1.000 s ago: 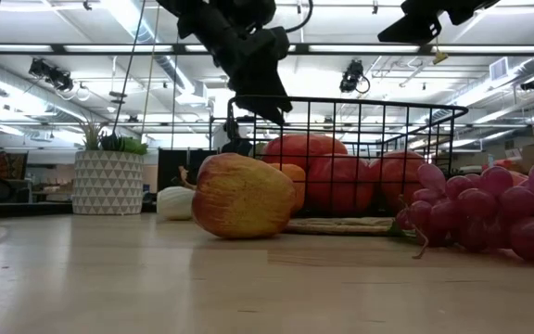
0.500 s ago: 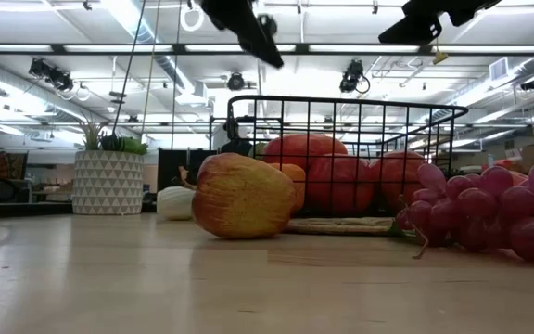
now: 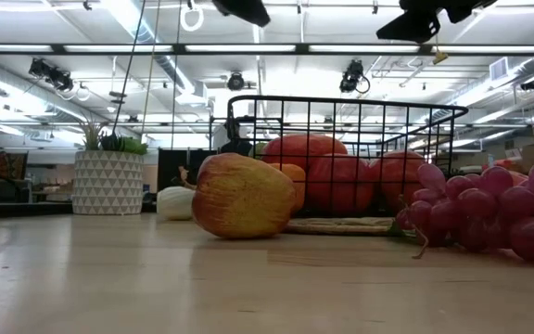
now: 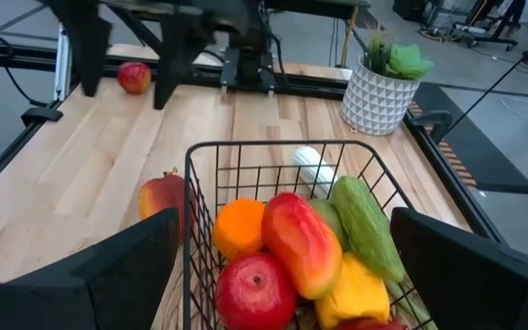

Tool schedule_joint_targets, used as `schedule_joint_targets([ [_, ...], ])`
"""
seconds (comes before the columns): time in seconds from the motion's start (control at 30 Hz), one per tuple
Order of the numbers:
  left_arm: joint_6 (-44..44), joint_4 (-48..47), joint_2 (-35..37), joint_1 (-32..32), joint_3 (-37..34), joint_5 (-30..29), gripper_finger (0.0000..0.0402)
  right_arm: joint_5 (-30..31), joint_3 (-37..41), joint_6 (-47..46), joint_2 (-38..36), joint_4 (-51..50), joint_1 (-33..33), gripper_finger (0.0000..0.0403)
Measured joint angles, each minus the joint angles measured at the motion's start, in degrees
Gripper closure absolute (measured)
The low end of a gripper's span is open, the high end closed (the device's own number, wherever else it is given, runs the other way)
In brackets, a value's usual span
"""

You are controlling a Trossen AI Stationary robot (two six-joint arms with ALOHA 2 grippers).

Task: Build produce basket
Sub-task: Put the apple into the wire basket

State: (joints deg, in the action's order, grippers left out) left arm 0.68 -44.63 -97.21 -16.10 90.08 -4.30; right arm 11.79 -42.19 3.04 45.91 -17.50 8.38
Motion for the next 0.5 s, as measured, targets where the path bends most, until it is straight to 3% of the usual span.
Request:
schedule_joint_targets([
  [0.3,15.3,-7.4,0.0,-6.6,-0.3,0.0,0.0083,0.0,0.0,0.2,0.0,2.5,0.0,0.0003],
  [0.5,25.5,-9.1,0.0,-10.4,-8.6,-3.4,0.0083,0.0,0.0,0.6,0.0,3.0,0.0,0.0003],
])
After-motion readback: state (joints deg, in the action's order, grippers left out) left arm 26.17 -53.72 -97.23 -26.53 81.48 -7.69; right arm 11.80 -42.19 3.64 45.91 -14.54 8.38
